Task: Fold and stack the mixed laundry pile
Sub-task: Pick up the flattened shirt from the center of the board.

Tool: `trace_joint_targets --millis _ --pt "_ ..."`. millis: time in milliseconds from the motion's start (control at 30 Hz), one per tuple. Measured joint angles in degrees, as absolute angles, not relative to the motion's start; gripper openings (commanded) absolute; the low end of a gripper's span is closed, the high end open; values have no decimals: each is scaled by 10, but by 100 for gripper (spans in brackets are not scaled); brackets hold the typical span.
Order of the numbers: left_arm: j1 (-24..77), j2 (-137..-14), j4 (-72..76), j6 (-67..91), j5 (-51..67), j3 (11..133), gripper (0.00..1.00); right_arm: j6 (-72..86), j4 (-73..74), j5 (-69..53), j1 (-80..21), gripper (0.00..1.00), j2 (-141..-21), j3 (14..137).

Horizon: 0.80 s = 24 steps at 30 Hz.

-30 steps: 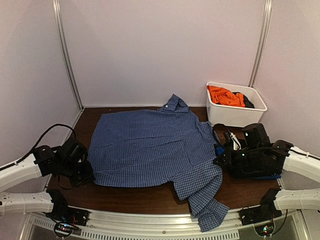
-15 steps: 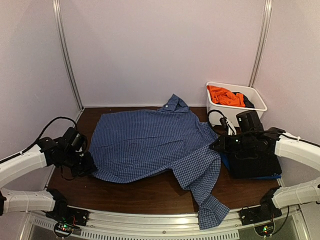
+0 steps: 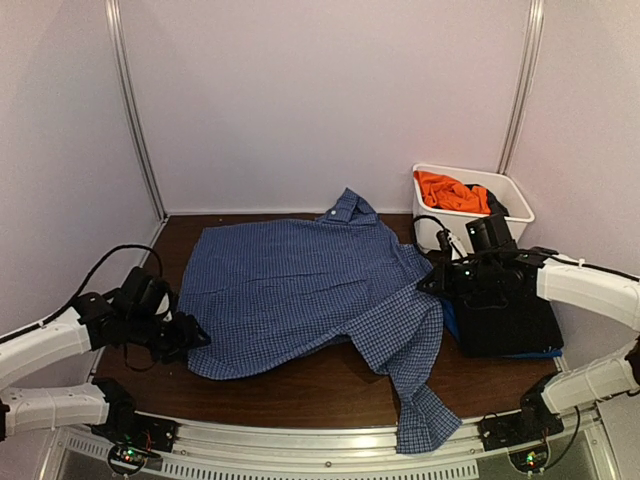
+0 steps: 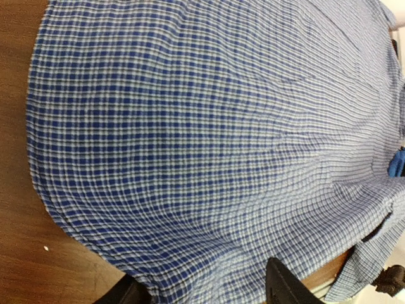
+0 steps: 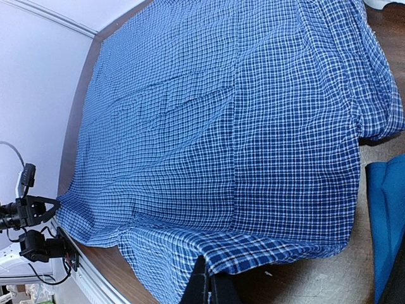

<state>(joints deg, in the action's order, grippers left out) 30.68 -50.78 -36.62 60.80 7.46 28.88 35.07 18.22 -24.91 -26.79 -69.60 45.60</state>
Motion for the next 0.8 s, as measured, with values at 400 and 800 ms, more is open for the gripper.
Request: trace_joint_targets --millis 400,800 --pt "357 -393 -355 683 98 242 55 344 177 -258 -246 0 -707 475" --pt "294 -462 -296 726 66 234 14 335 144 -270 -219 0 -763 492"
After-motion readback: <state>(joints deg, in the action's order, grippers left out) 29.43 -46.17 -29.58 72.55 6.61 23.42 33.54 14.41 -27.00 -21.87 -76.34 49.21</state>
